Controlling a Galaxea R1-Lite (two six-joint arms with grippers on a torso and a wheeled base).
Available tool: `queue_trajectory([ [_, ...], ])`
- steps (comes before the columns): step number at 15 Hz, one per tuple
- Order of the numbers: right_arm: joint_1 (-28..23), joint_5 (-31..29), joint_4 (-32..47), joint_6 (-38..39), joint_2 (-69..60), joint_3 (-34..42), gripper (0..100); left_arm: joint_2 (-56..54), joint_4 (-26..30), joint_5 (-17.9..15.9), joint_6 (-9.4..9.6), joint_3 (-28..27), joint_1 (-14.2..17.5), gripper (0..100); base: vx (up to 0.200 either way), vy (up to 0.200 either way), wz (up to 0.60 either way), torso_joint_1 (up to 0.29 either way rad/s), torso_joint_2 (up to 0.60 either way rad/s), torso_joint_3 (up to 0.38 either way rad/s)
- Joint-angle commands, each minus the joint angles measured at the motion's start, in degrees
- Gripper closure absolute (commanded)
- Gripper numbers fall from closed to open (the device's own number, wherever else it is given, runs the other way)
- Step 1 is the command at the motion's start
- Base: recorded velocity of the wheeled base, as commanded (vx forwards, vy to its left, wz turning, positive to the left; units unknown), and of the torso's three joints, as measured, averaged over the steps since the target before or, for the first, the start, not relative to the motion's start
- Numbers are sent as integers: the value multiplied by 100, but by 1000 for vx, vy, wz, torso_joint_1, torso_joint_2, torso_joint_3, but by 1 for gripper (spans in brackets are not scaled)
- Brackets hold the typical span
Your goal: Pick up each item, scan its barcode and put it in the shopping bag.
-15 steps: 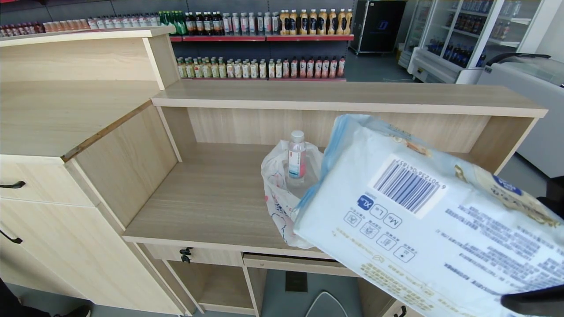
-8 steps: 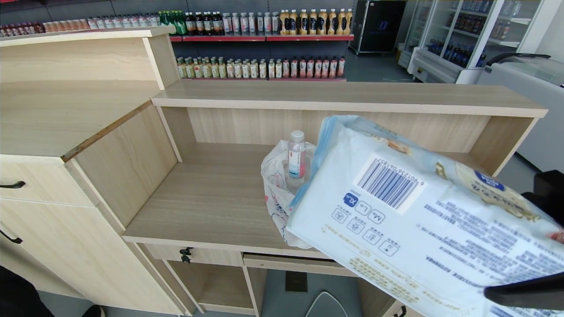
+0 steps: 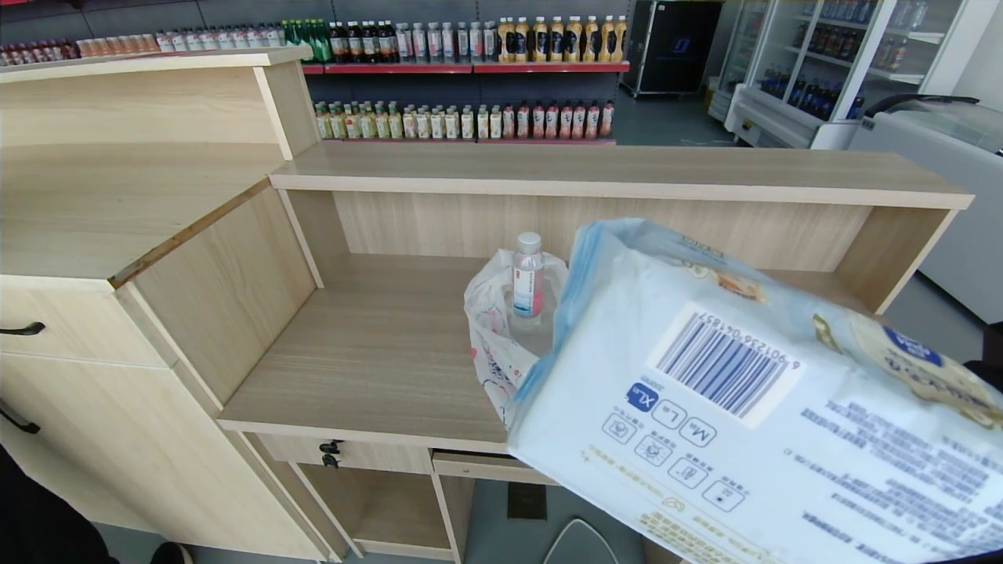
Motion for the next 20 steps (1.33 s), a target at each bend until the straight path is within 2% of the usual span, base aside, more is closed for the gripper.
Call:
queue_trajectory([
  [1, -14, 2, 1, 1, -58, -7, 100, 2, 0, 2, -2, 0, -1, 0, 0, 0, 0, 0, 0, 0],
  [10, -40, 11, -8, 1, -76, 11, 100, 2, 0, 2, -2, 0, -1, 0, 0, 0, 0, 0, 0, 0],
  [13, -480, -7, -52, -43, -111, 72, 100, 2, 0, 2, -2, 0, -1, 0, 0, 0, 0, 0, 0, 0],
  [14, -911, -147, -236, -113, -155, 239, 100, 2, 0, 2, -2, 0, -1, 0, 0, 0, 0, 0, 0, 0],
  [15, -1464, -253, -737, -210, -181, 529, 100, 2, 0, 2, -2, 0, -1, 0, 0, 0, 0, 0, 0, 0],
  [18, -2994, -666, -2926, -218, -146, 1672, 100, 2, 0, 2, -2, 0, -1, 0, 0, 0, 0, 0, 0, 0],
  [20, -3626, -1281, -4209, -166, -5, 2296, 100, 2, 0, 2, -2, 0, -1, 0, 0, 0, 0, 0, 0, 0],
])
